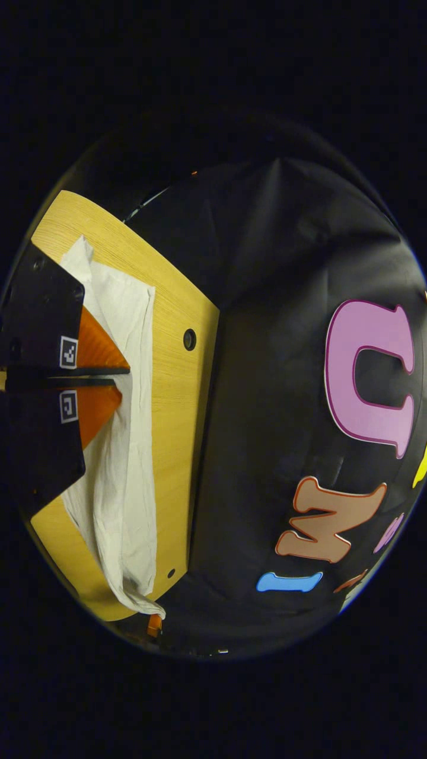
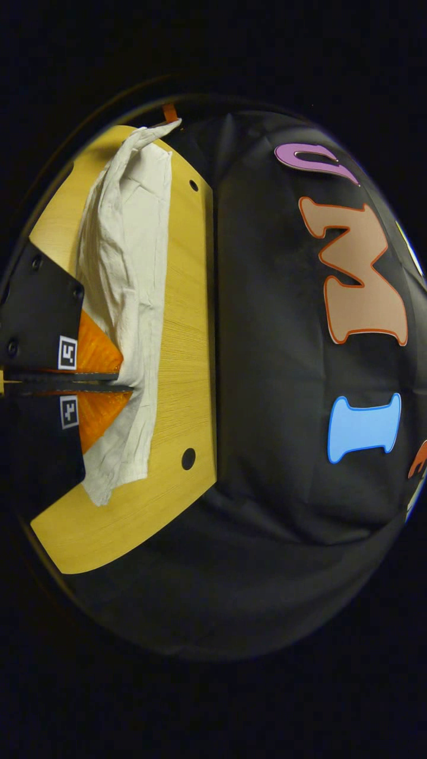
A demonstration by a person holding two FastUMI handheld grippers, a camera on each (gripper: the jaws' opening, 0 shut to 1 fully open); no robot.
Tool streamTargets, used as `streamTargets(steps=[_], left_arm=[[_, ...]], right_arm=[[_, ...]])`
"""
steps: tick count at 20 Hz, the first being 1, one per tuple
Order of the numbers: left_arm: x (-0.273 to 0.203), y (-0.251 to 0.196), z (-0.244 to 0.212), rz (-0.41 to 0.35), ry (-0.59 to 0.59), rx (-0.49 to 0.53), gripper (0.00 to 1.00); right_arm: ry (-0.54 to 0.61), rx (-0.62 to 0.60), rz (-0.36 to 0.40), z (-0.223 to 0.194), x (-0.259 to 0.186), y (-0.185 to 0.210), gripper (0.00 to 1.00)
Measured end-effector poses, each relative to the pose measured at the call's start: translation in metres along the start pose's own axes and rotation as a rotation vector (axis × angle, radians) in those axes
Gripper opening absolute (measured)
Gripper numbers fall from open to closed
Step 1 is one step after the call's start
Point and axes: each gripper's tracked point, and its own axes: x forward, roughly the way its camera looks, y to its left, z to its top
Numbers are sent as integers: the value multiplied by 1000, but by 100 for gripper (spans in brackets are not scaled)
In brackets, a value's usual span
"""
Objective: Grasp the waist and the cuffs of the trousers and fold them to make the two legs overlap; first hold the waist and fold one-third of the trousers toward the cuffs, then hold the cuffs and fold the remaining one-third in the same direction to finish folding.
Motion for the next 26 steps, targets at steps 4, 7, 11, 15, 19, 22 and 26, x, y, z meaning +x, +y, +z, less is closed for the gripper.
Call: streamTargets(steps=[4,7,11,15,19,22,26], left_arm=[[50,13,-17,36,71,36,0],[75,22,-27,71,91,67,0],[79,22,-35,92,115,98,0],[81,18,-30,83,87,66,5],[61,5,-13,62,48,22,99],[37,-7,4,40,-6,7,95],[8,-20,18,39,-50,-1,95]], right_arm=[[31,-13,-1,-2,53,7,2],[45,-9,14,-9,83,13,2],[62,12,34,-18,107,19,10],[47,52,97,-9,103,27,37],[-4,40,83,12,78,7,98],[-19,43,41,20,55,-27,97],[-20,69,-49,12,21,-93,97]])
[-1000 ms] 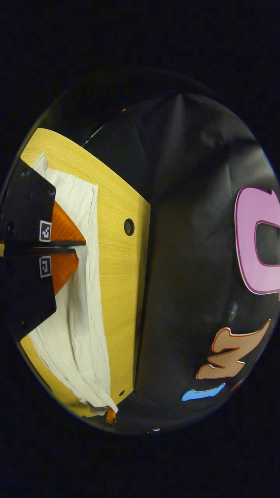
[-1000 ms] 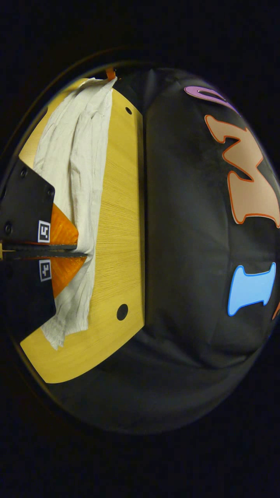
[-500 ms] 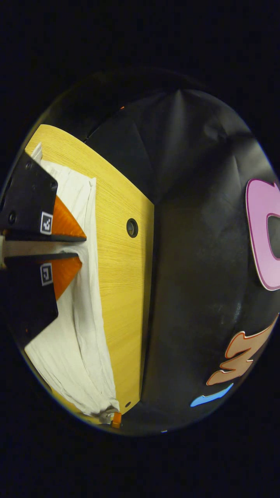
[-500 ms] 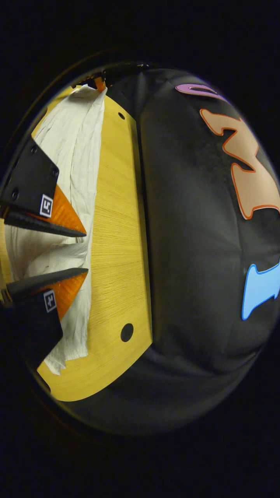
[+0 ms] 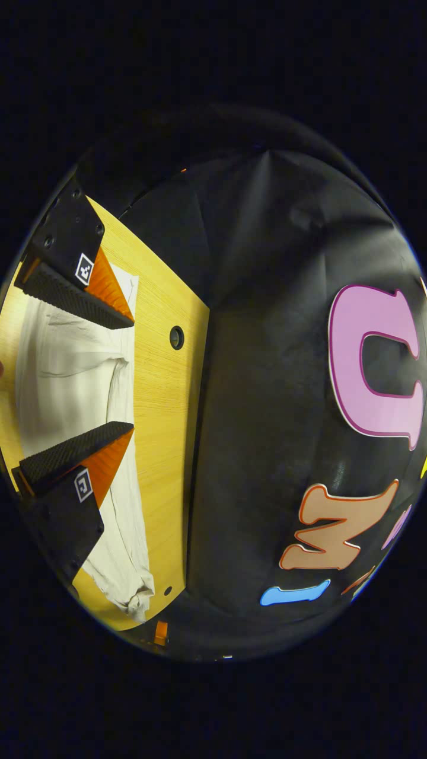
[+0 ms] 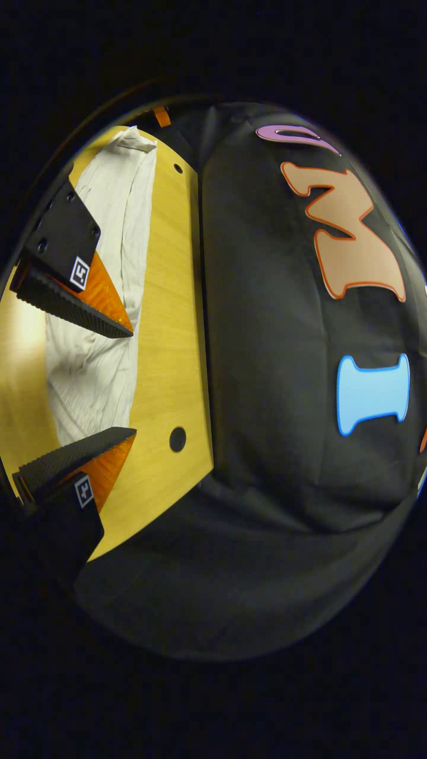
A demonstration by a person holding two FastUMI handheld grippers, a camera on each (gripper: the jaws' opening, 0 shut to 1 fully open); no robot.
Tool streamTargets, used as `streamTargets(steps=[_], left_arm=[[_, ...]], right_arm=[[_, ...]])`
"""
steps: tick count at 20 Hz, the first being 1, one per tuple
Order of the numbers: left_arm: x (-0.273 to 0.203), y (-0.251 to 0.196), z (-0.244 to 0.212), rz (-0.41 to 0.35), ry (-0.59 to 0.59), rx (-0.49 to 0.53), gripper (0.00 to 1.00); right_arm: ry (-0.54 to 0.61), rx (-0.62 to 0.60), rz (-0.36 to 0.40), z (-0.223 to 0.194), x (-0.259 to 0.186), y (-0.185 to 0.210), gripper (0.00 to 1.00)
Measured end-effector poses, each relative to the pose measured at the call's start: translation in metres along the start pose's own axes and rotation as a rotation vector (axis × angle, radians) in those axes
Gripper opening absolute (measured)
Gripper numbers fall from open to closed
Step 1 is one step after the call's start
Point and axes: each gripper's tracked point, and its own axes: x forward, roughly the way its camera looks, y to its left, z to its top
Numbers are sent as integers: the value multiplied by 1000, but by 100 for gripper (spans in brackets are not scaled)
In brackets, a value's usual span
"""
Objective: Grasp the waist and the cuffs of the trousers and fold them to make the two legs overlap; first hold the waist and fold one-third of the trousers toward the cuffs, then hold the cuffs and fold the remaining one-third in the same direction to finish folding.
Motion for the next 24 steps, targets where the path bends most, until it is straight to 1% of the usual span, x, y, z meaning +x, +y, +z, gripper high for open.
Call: streamTargets(steps=[1,2,3,4,5,6,7,8,9,10,11,12,13,15,16,18,20,21,22,23,24], left_arm=[[-9,-5,3,-4,-8,-13,95],[-20,-10,3,-6,-15,-21,95],[-27,-12,4,-1,-20,-23,95],[-32,-14,3,4,-22,-23,95],[-37,-16,3,9,-25,-25,95],[-41,-20,1,10,-24,-32,95],[-46,-23,-2,15,-23,-39,95],[-49,-24,-6,23,-19,-44,95],[-52,-26,-10,31,-12,-51,95],[-54,-28,-14,36,-5,-58,95],[-58,-31,-18,41,0,-62,95],[-61,-33,-20,45,-1,-64,95],[-62,-35,-23,50,2,-65,95],[-68,-39,-29,56,11,-66,95],[-70,-40,-30,59,16,-64,96],[-74,-42,-34,65,23,-57,96],[-77,-47,-36,66,27,-55,95],[-77,-49,-37,66,28,-58,95],[-79,-51,-38,66,30,-60,95],[-79,-54,-38,65,29,-61,96],[-81,-56,-40,64,29,-61,95]], right_arm=[[10,13,-24,-5,-6,-17,94],[20,37,-49,-10,-12,-34,96],[29,65,-65,-17,-17,-45,97],[41,99,-78,-24,-21,-57,94],[56,136,-80,-34,-22,-65,97],[73,173,-71,-44,-23,-68,94],[88,202,-66,-53,-25,-70,97],[100,223,-59,-60,-24,-72,97],[113,241,-53,-68,-22,-72,93],[126,259,-44,-75,-19,-71,97],[141,279,-34,-81,-15,-68,93],[154,300,-24,-86,-10,-65,93],[170,321,-19,-93,-3,-64,88],[190,354,-24,-102,8,-64,87],[196,370,-28,-104,13,-66,94],[199,405,-26,-106,19,-66,94],[200,441,-14,-107,25,-65,92],[202,464,-2,-108,25,-64,84],[193,502,10,-106,24,-64,92],[186,540,15,-102,24,-66,80],[174,563,10,-98,25,-71,87]])
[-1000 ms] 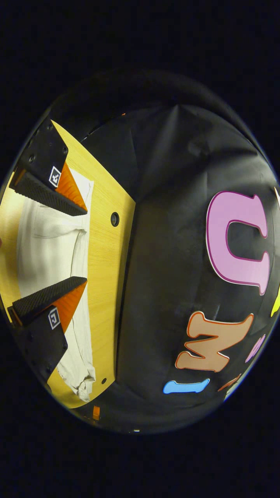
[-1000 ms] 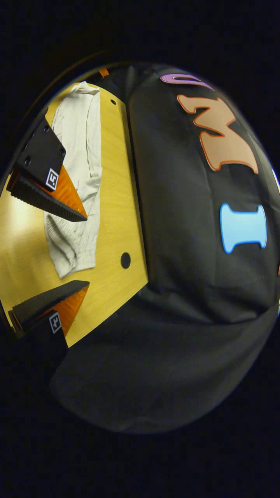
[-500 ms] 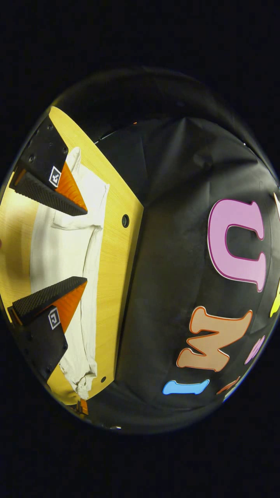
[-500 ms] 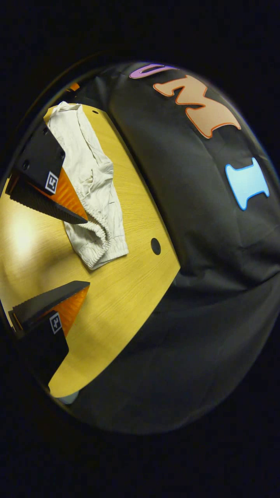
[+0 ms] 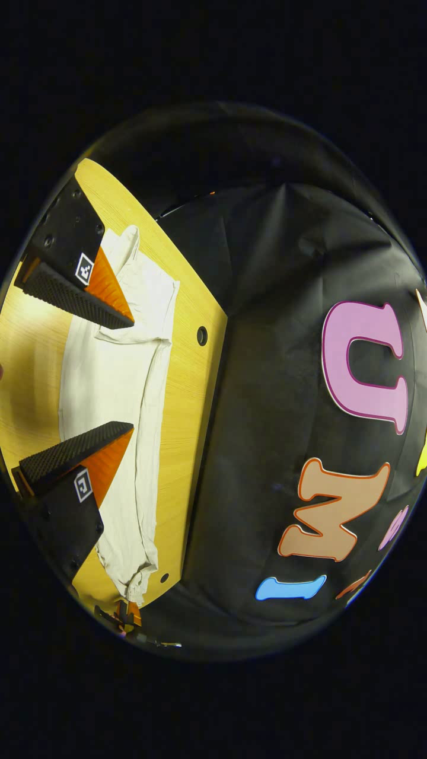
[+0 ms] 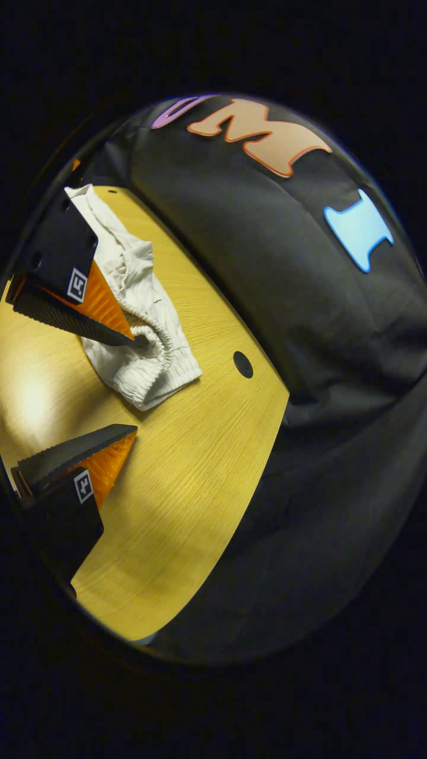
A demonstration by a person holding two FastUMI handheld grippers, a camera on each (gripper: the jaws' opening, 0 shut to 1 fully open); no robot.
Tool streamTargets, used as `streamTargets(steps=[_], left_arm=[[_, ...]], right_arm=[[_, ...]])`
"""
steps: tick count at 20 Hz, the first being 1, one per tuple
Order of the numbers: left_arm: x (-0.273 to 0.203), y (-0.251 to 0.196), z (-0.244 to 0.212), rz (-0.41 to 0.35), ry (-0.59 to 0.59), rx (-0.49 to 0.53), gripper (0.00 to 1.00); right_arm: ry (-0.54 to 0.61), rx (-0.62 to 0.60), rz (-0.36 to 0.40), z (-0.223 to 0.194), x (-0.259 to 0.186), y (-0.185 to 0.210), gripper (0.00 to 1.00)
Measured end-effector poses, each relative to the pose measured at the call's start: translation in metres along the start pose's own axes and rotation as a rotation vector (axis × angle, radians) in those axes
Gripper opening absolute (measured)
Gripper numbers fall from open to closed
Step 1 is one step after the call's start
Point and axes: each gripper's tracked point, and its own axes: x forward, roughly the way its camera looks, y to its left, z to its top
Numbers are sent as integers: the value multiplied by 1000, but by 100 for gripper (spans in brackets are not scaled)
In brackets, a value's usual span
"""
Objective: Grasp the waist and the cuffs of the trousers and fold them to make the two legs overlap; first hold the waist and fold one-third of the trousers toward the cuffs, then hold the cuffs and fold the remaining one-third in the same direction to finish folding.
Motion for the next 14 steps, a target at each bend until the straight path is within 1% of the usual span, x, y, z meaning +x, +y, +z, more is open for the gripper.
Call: streamTargets(steps=[1,2,3,4,5,8,10,12,13,14], left_arm=[[1,-2,0,-1,2,3,96],[2,-4,-2,-1,5,8,95],[3,-6,-3,-1,7,14,95],[3,-8,-2,-1,6,17,95],[4,-10,-2,-4,5,18,95],[7,-15,-4,-8,10,23,95],[8,-20,-4,-14,12,24,95],[10,-22,-5,-18,14,22,95],[10,-23,-5,-20,15,19,95],[10,-23,-7,-22,16,14,95]], right_arm=[[-10,11,-3,6,4,-3,87],[-9,17,-4,8,7,-4,77],[-6,23,3,6,10,-2,77],[-13,24,4,8,11,-2,87],[-17,22,6,8,13,-2,86],[-12,21,8,7,23,2,61],[-11,8,-4,4,24,2,45],[-8,18,17,3,24,6,39],[-11,22,18,5,23,8,22],[-20,16,17,5,22,10,19]])
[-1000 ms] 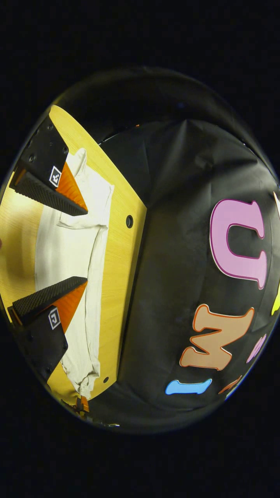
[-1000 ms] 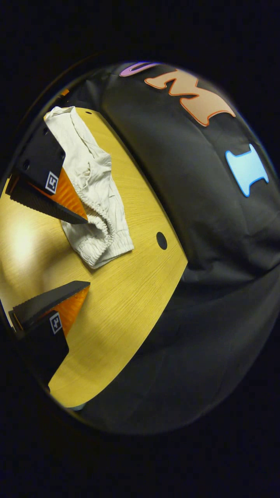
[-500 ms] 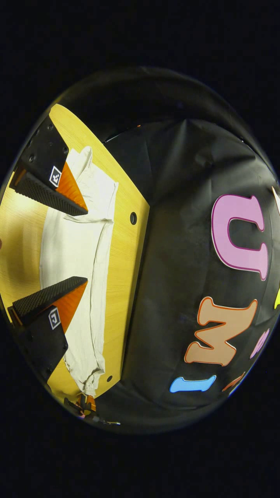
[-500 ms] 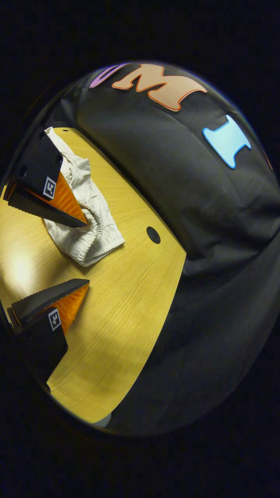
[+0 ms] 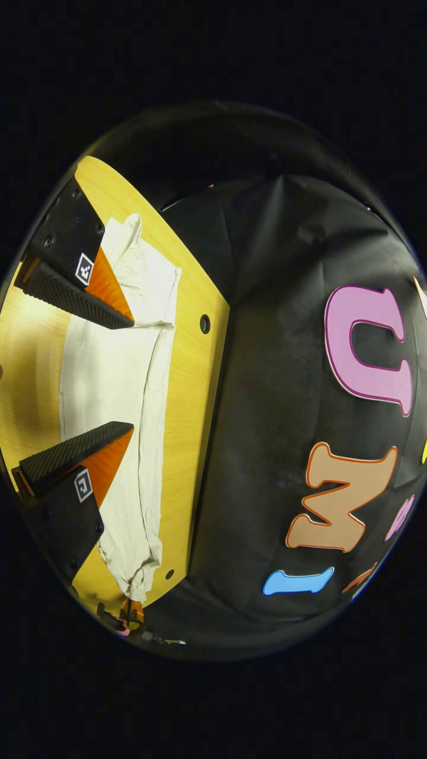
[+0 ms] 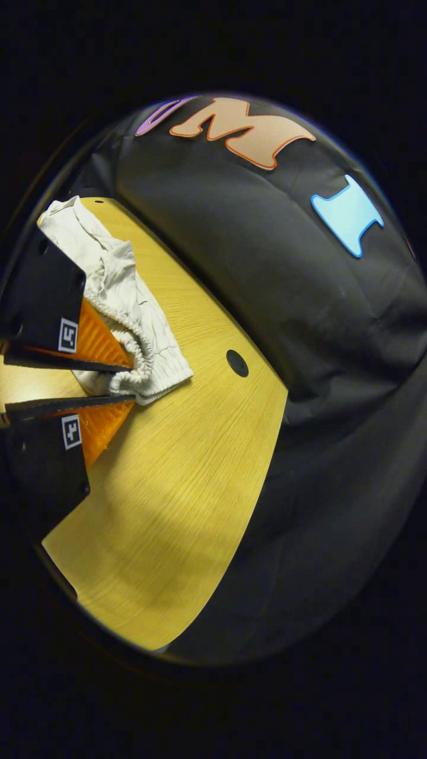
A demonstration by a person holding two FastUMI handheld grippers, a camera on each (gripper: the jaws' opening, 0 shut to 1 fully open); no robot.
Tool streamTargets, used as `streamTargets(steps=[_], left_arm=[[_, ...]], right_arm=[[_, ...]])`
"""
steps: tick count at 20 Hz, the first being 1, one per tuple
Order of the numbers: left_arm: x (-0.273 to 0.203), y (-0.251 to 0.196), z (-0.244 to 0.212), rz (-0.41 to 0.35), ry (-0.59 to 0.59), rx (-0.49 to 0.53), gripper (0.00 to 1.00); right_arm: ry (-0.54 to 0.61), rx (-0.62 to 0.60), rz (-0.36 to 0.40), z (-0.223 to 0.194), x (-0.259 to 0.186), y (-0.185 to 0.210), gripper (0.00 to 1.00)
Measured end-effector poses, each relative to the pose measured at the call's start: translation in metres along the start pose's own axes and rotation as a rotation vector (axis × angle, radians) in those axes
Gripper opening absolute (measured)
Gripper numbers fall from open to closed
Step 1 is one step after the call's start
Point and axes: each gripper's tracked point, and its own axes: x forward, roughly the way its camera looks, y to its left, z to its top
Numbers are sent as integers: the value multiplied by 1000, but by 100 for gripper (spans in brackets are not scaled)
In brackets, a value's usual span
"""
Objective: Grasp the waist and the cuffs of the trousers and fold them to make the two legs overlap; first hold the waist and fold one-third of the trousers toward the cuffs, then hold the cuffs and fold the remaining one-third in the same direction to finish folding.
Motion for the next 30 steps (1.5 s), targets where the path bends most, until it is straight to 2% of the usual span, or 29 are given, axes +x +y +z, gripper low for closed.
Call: streamTargets(steps=[1,3,6,10,14,18,23,28,29,30], left_arm=[[1,-1,-1,-3,2,-6,95],[2,1,-2,-7,5,-11,96],[2,5,1,-18,-2,-24,96],[0,17,3,-33,-9,-50,95],[-4,45,3,-43,-9,-47,95],[-5,88,4,-39,-3,-54,95],[-4,150,-6,-3,17,-66,96],[6,202,-31,37,72,-69,96],[10,211,-36,45,81,-79,96],[13,218,-42,53,93,-91,96]], right_arm=[[-7,-19,-6,2,-2,1,15],[-35,-78,-4,9,-9,8,15],[-102,-145,58,24,-37,40,15],[-186,-240,148,29,-78,105,15],[-240,-309,261,11,-118,197,15],[-241,-385,368,-32,-146,278,15],[-165,-494,500,-124,-153,354,15],[-42,-558,497,-198,-127,372,17],[-20,-567,489,-206,-127,370,28],[-5,-572,484,-211,-125,369,29]])
